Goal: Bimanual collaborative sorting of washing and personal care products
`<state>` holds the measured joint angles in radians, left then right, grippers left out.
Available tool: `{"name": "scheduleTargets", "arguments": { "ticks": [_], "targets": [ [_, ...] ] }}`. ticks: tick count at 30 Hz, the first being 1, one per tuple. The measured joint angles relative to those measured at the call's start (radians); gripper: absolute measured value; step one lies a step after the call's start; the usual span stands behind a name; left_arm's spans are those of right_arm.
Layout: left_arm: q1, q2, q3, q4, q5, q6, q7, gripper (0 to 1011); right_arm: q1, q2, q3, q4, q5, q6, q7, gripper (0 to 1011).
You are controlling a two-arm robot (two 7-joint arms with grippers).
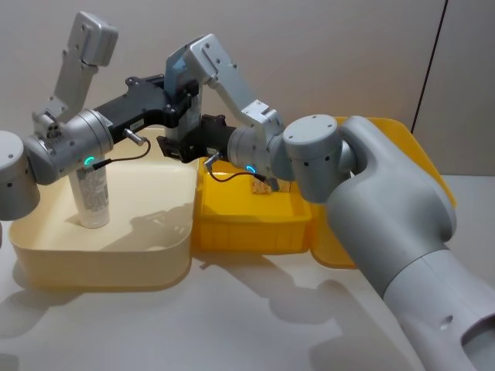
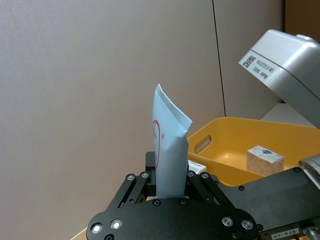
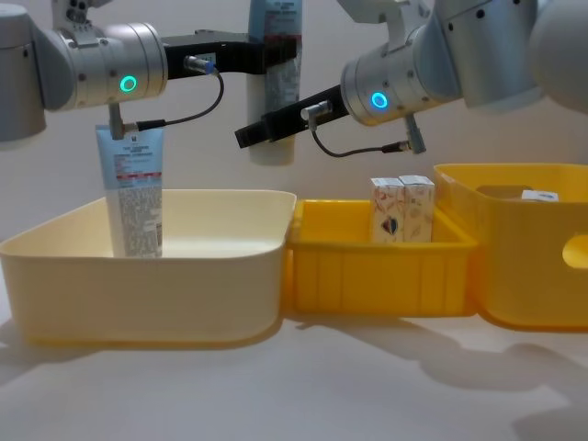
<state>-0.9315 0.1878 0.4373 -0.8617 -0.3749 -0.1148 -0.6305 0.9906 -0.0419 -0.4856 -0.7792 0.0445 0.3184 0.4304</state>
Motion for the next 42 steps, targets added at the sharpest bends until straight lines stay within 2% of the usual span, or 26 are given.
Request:
{"name": "scheduleTargets", "arguments": {
  "ticks": [4,7,8,11,12,14,18,20,21,24,26,27,31,42],
  "targets": [
    [0.000,0.000,0.000,0.000,0.000,0.000,0.000,240,0.000,0.000,0.000,0.000,0.000,0.000,0.000,661],
    [0.000,0.000,0.000,0.000,0.000,0.000,0.000,277,0.000,0.000,0.000,0.000,0.000,0.000,0.000,660],
    [0.000,0.000,0.000,0.000,0.000,0.000,0.000,327,0.000,0.000,0.000,0.000,0.000,0.000,0.000,661],
    [0.000,0.000,0.000,0.000,0.000,0.000,0.000,384,0.000,0.000,0.000,0.000,0.000,0.000,0.000,661],
    [0.000,0.000,0.000,0.000,0.000,0.000,0.000,441,0.000,0.000,0.000,0.000,0.000,0.000,0.000,660],
    [0.000,0.000,0.000,0.000,0.000,0.000,0.000,473,0.000,0.000,0.000,0.000,0.000,0.000,0.000,661],
    [0.000,0.000,0.000,0.000,0.000,0.000,0.000,642,0.000,0.000,0.000,0.000,0.000,0.000,0.000,661],
    [0.000,0.000,0.000,0.000,0.000,0.000,0.000,672,0.000,0.001,-0.001,-0.001,0.000,0.000,0.000,660],
    [0.000,0.000,0.000,0.000,0.000,0.000,0.000,724,0.000,0.001,-0.001,-0.001,0.000,0.000,-0.001,660],
    [0.000,0.000,0.000,0.000,0.000,0.000,0.000,797,0.000,0.003,-0.002,-0.004,-0.001,0.002,-0.003,661],
    [0.000,0.000,0.000,0.000,0.000,0.000,0.000,890,-0.001,0.006,-0.002,-0.009,-0.003,0.005,-0.007,661],
    [0.000,0.000,0.000,0.000,0.000,0.000,0.000,890,-0.001,0.007,-0.002,-0.011,-0.004,0.006,-0.009,660],
    [0.000,0.000,0.000,0.000,0.000,0.000,0.000,1000,-0.009,0.020,0.001,-0.033,-0.010,0.019,-0.020,661],
    [0.000,0.000,0.000,0.000,0.000,0.000,0.000,1003,-0.041,0.084,0.012,-0.118,-0.033,0.071,-0.031,661]
  ]
}}
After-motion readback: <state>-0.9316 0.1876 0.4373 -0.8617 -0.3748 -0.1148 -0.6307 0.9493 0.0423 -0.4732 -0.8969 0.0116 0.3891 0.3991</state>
